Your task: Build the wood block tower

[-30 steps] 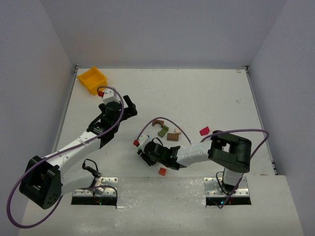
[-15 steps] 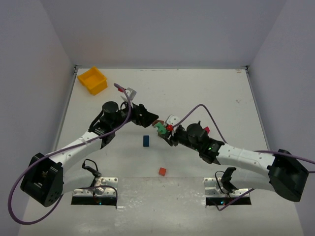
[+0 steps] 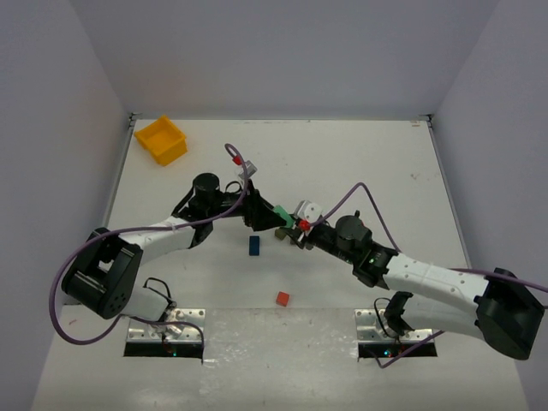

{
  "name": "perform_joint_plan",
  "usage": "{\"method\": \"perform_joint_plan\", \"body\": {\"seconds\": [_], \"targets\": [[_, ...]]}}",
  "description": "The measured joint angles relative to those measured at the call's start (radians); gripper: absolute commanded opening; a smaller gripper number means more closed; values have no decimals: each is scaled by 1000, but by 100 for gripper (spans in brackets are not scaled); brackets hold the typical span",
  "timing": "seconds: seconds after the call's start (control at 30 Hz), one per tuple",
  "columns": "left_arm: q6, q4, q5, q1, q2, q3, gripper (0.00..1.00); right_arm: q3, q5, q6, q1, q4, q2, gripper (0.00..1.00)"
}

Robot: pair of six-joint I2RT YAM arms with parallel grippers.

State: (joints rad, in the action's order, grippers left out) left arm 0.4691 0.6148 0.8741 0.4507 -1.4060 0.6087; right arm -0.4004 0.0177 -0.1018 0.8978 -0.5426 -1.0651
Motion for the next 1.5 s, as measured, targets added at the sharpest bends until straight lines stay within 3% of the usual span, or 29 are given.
{"method": "perform_joint_plan", "body": {"seconds": [0.03,0.17,0.37,0.43,0.63,0.83,1.0,1.3,1.37,1.5], "targets": [[10,9,12,0,-8,5,51,0,-6,-3,0,-5,-8,21],[31,42,34,0,-14,12,39,0,-16,-12,-6,-10,-39,21],[51,45,24,-2,-13,13,2,0,-35,-39,-6,-28,-61,24],[47,43,22,-4,-13,13,0,0,-40,-41,-6,-35,-67,32],[-5,41,42,-5,-12,15,0,-28,-45,-34,-6,-7,-91,97],[-214,-78,90,-6,-2,97,0,-171,-36,69,-6,259,-105,99],[-384,-39,187,-7,15,66,0,-232,53,112,-10,437,-65,99],[-575,-29,374,-7,16,-1,0,-232,188,114,-12,543,-8,98],[-615,-52,408,-6,20,2,0,-233,197,101,-12,549,-9,94],[-697,-116,446,-1,38,9,0,-245,206,81,-12,541,-36,70]]}}
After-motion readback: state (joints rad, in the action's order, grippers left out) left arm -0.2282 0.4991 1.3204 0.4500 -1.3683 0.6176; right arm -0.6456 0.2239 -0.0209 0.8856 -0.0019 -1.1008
